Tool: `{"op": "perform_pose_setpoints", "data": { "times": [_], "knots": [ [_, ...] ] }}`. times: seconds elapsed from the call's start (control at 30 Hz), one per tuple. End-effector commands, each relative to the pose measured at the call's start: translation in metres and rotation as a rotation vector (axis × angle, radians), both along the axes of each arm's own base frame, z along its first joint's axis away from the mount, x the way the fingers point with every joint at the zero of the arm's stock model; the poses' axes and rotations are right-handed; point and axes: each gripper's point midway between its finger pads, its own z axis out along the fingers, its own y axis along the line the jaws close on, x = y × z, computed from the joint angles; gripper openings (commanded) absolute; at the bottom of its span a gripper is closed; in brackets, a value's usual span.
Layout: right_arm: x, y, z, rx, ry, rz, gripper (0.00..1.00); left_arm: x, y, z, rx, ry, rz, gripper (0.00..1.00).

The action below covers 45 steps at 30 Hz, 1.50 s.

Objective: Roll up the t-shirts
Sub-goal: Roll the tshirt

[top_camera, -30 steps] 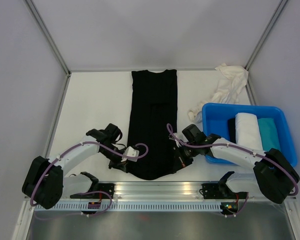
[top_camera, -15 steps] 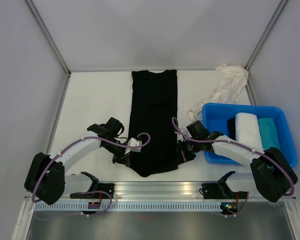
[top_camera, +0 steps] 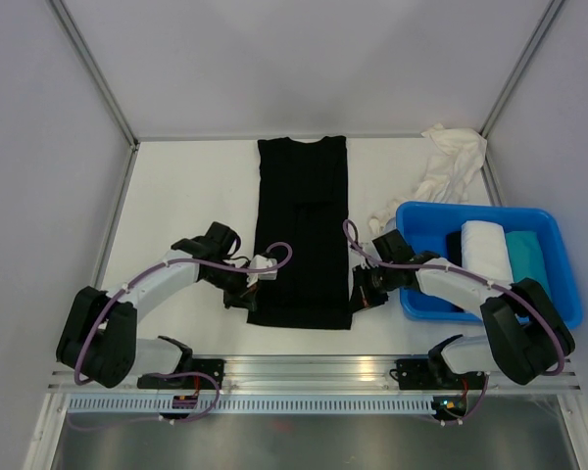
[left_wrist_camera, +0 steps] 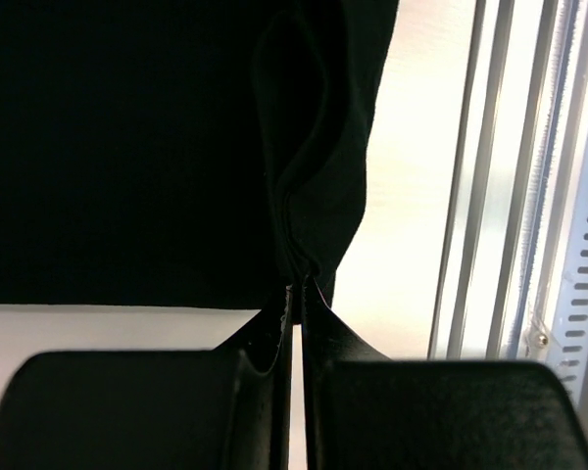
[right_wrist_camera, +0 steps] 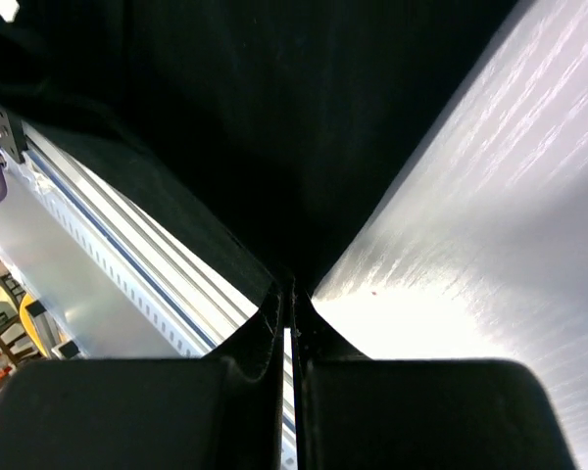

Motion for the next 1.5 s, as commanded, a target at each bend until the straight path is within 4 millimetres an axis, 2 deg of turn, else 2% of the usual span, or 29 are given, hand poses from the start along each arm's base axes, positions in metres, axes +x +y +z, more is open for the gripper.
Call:
{"op": "perform_pose_setpoints", "data": {
  "times": [0.0, 0.17, 0.27, 0.43, 0.6, 0.63, 0.77, 0.8, 0.83, 0.93, 1.13, 1.27, 1.3, 1.33, 1.4, 1.47],
  "knots": [
    [0.024, 0.012, 0.013, 0.051, -0.091, 0.007, 0.00, 0.020, -0.007, 0.005, -0.021, -0.056, 0.030, 0.02],
    [0.032, 0.014, 0.014, 0.042, -0.107, 0.027, 0.00, 0.030, 0.001, -0.006, 0.025, -0.106, 0.054, 0.02],
    [0.033, 0.009, 0.007, -0.001, -0.101, 0.025, 0.00, 0.037, 0.002, -0.009, 0.034, -0.133, 0.066, 0.02],
    [0.033, 0.003, -0.005, -0.043, -0.079, 0.002, 0.00, 0.036, 0.008, -0.017, 0.059, -0.150, 0.049, 0.02],
    [0.041, 0.003, -0.004, -0.055, -0.104, -0.022, 0.03, 0.032, 0.010, -0.020, 0.061, -0.158, 0.026, 0.04],
    [0.044, 0.003, -0.003, -0.057, -0.112, -0.025, 0.04, 0.032, 0.009, -0.020, 0.057, -0.159, 0.024, 0.09],
    [0.051, 0.005, 0.005, -0.052, -0.144, -0.029, 0.21, 0.033, 0.007, -0.018, 0.046, -0.165, 0.017, 0.22],
    [0.052, 0.006, 0.005, -0.052, -0.146, -0.030, 0.23, 0.035, 0.008, -0.017, 0.049, -0.174, 0.014, 0.26],
    [0.054, 0.007, 0.007, -0.051, -0.149, -0.030, 0.25, 0.036, 0.008, -0.017, 0.051, -0.181, 0.016, 0.35],
    [0.057, 0.006, 0.009, -0.061, -0.160, -0.028, 0.28, 0.047, 0.010, -0.015, 0.075, -0.225, 0.033, 0.46],
    [0.065, -0.001, 0.017, -0.104, -0.200, -0.038, 0.30, 0.068, 0.010, 0.001, 0.075, -0.299, 0.072, 0.53],
    [0.068, -0.008, 0.028, -0.131, -0.242, -0.059, 0.27, 0.078, 0.011, 0.013, 0.072, -0.353, 0.081, 0.54],
    [0.067, -0.010, 0.029, -0.142, -0.248, -0.063, 0.24, 0.078, 0.009, 0.020, 0.051, -0.369, 0.076, 0.53],
    [0.067, -0.010, 0.035, -0.131, -0.265, -0.068, 0.17, 0.077, 0.005, 0.025, 0.031, -0.375, 0.071, 0.53],
    [0.064, -0.005, 0.039, -0.096, -0.274, -0.069, 0.10, 0.071, -0.003, 0.038, -0.016, -0.403, 0.039, 0.49],
    [0.054, 0.007, 0.046, -0.029, -0.273, -0.048, 0.02, 0.054, -0.013, 0.037, -0.024, -0.415, -0.026, 0.45]
  ]
}}
